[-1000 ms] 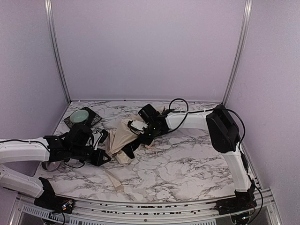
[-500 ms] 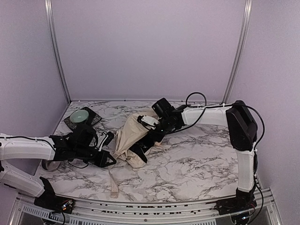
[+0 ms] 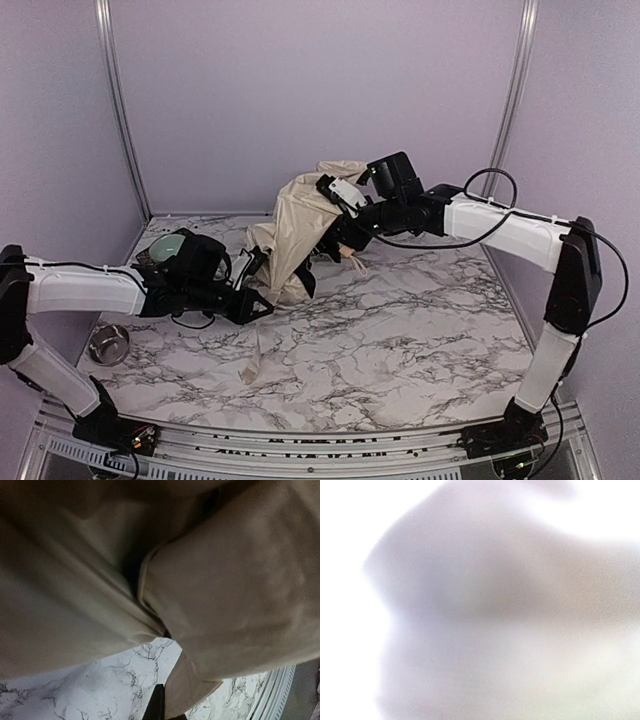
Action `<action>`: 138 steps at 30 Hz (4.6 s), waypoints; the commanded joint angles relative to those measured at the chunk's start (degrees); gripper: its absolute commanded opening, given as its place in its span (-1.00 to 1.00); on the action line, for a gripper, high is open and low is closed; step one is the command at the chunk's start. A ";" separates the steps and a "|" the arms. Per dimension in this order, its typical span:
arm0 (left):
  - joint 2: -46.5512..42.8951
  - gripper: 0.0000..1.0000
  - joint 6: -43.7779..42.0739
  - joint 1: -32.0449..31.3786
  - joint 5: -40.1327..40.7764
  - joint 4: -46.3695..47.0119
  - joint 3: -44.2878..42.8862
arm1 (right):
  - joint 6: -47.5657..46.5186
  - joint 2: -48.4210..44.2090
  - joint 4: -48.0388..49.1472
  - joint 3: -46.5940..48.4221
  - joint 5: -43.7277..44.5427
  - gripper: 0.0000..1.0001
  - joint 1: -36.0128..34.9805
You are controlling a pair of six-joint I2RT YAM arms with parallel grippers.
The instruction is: Put away the umbrella
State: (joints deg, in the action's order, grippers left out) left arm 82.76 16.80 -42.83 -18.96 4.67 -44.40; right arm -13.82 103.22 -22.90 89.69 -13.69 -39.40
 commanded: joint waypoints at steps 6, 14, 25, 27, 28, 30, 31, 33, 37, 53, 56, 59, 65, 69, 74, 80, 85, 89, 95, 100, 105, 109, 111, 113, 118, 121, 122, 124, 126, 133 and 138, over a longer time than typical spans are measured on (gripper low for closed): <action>9.90 -1.00 -12.28 3.26 6.43 8.54 -8.77 | -7.07 -12.71 1.12 1.51 -8.65 -1.00 0.67; 20.32 -1.00 -26.21 6.05 7.13 18.60 -15.22 | -14.17 -22.33 4.97 -10.81 -12.25 -1.00 -1.71; 27.16 -0.96 -37.58 8.59 -5.62 32.61 -16.95 | -27.43 -30.73 9.02 -30.12 3.53 -1.00 -16.97; 27.91 -0.93 -40.14 8.60 -8.33 33.14 -17.12 | -28.89 -31.36 10.73 -32.91 7.33 -1.00 -19.57; 28.25 -0.93 -41.23 8.58 -8.94 33.41 -17.05 | -29.41 -31.59 11.32 -34.22 8.76 -1.00 -20.74; 28.49 -0.93 -44.95 8.55 -9.37 33.88 -16.61 | -30.19 -31.76 12.76 -36.83 11.50 -1.00 -22.55; 28.42 -0.93 -46.85 8.63 -9.42 34.12 -16.19 | -30.47 -31.65 13.39 -38.12 12.70 -1.00 -23.43; 27.77 -0.94 -50.80 8.50 -9.40 34.91 -15.36 | -30.96 -31.18 14.61 -41.00 15.55 -1.00 -25.45; 25.45 -0.94 -52.88 8.49 -7.52 38.60 -15.05 | -31.35 -29.17 15.86 -43.96 19.68 -1.00 -28.94; 27.99 -1.00 -55.46 8.50 0.74 39.10 -11.43 | -23.17 -9.70 15.64 -43.81 22.35 -1.00 -31.35; 28.65 -1.00 -55.49 8.53 2.91 39.13 -11.84 | -21.38 -7.05 13.91 -42.53 22.53 -1.00 -31.35; 27.95 -1.00 -54.21 8.53 3.67 39.10 -11.47 | -16.27 -7.56 14.14 -41.07 25.62 -1.00 -30.95; 25.52 -1.00 -52.58 8.55 5.37 38.74 -8.78 | -6.03 -19.65 13.27 -33.67 20.96 -1.00 -22.33; 21.80 -1.00 -47.03 8.60 2.30 37.31 -6.54 | -0.90 -26.02 14.10 -30.10 18.06 -1.00 -12.37; 13.47 -1.00 -36.09 8.19 -9.08 35.76 -2.52 | 1.81 -26.74 13.91 -26.52 16.76 -1.00 -1.92; 6.37 -1.00 -30.76 4.58 -14.98 31.57 0.70 | 6.94 -25.10 16.78 -24.54 15.86 -1.00 4.47; 2.95 -1.00 -33.99 -3.36 -16.43 19.23 -1.61 | 8.63 -22.04 16.07 -20.79 17.47 -1.00 6.48; 2.01 -1.00 -35.22 -8.49 -18.35 12.20 -5.39 | 7.50 -19.99 15.31 -18.62 19.99 -1.00 6.60; 0.69 -1.00 -35.94 -11.95 -23.89 7.99 -12.60 | 5.63 -18.10 14.74 -17.06 19.01 -1.00 6.74; -7.09 -1.00 -33.55 -9.37 -21.23 6.48 -15.49 | -0.75 -20.33 12.73 -19.88 12.65 -1.00 6.84; -13.23 -1.00 -31.70 -1.68 -18.67 6.41 -13.38 | -7.44 -22.70 4.94 -19.30 2.91 -1.00 6.85; -12.55 -1.00 -33.75 3.52 -14.70 1.29 -10.68 | -9.00 -26.54 3.73 -19.10 -1.16 -1.00 6.99; -10.76 -1.00 -36.82 3.46 -17.42 -3.82 -10.83 | -8.04 -28.21 5.09 -18.69 -0.10 -1.00 7.55; -9.79 -1.00 -37.78 3.46 -21.00 -4.30 -9.44 | -7.23 -29.19 5.86 -17.43 -1.63 -1.00 7.86; -7.80 -1.00 -39.68 3.50 -17.89 -1.09 -5.64 | -6.71 -30.59 6.22 -13.31 -14.59 -1.00 7.92; -5.94 -1.00 -40.63 3.46 -16.25 -1.28 -6.42 | -8.81 -31.66 5.03 -12.59 -23.22 -1.00 7.86; -5.37 -1.00 -41.08 3.45 -15.66 -0.95 -6.48 | -10.22 -31.89 3.83 -12.39 -24.87 -1.00 7.90; -4.14 -1.00 -41.17 3.46 -14.87 0.21 -6.55 | -10.69 -32.00 2.56 -12.22 -22.84 -1.00 7.84; -2.81 -1.00 -40.40 3.46 -15.70 -0.47 -7.88 | -8.79 -31.77 2.79 -12.26 -16.73 -1.00 7.91; -6.98 0.25 -45.06 -1.51 -19.46 -7.63 -10.00 | -4.17 -31.36 8.35 -13.93 -11.74 -1.00 7.88; -19.49 0.49 -51.41 -2.20 -20.76 -8.08 -5.98 | -4.18 -33.92 15.38 -17.25 -13.45 -1.00 7.92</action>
State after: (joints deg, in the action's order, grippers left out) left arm 73.58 -28.93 -45.25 -37.71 -2.42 -52.47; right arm -19.31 72.64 -17.85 73.17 -25.80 -31.62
